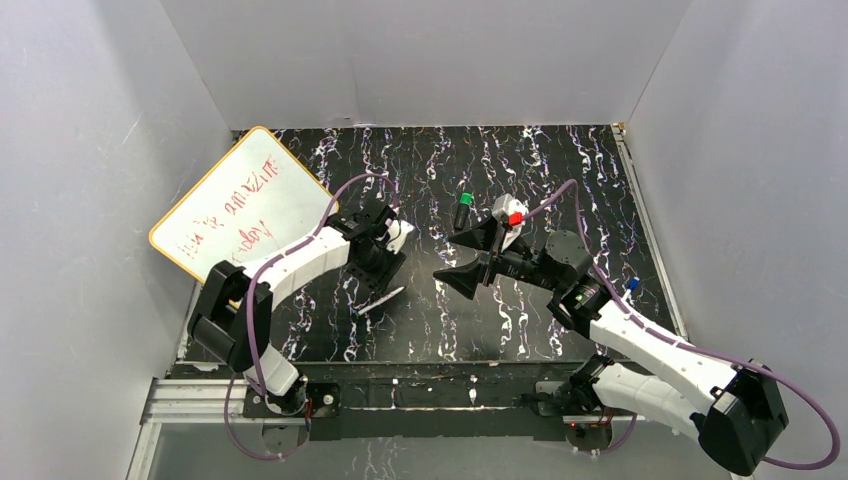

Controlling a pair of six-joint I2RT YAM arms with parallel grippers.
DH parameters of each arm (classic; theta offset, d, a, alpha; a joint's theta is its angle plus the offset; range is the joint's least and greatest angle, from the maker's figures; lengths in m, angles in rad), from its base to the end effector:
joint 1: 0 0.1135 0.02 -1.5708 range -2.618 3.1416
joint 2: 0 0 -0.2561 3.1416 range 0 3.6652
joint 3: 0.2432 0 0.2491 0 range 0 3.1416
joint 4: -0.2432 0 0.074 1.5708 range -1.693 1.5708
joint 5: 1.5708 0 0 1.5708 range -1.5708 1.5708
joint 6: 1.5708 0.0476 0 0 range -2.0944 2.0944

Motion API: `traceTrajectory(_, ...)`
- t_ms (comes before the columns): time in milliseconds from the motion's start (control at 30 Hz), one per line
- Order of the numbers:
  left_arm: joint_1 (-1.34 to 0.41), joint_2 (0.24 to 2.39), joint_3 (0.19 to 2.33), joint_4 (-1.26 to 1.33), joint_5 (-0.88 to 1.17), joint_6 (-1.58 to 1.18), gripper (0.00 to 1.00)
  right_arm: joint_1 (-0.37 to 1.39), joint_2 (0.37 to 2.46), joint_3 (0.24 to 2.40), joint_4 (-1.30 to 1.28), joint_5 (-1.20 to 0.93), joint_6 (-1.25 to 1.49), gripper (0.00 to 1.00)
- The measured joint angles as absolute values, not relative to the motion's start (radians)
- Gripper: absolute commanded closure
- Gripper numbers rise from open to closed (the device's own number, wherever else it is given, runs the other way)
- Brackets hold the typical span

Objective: Insert the pens into the pen caps

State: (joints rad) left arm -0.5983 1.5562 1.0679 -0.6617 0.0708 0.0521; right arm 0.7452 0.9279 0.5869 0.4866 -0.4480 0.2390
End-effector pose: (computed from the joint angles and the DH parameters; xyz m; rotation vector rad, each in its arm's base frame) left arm 0.2522 -0.1760 0.1982 0.8965 2.5938 -0.2517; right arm 0.1551 0.1711 0.3111 -0.7530 1.3433 1.1132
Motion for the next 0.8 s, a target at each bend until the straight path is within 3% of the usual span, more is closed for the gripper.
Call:
traceTrajectory(567, -0.641, 1.583, 0.983, -0.658, 0.036, 0.03, 0.56, 0.741, 0.907, 0.587, 0.458, -0.448, 0.231, 0.01)
traceTrajectory(700, -0.644, 1.604, 0.976, -0.657, 0.032, 0.022, 0.61, 0.741, 0.907, 0.587, 0.457, -0.448, 0.231, 0.01)
traceTrajectory(800, -0.649, 1.644, 0.973, -0.651, 0.031, 0.016, 0.71, 0.741, 0.902, 0.587, 0.45, -0.447, 0.231, 0.01)
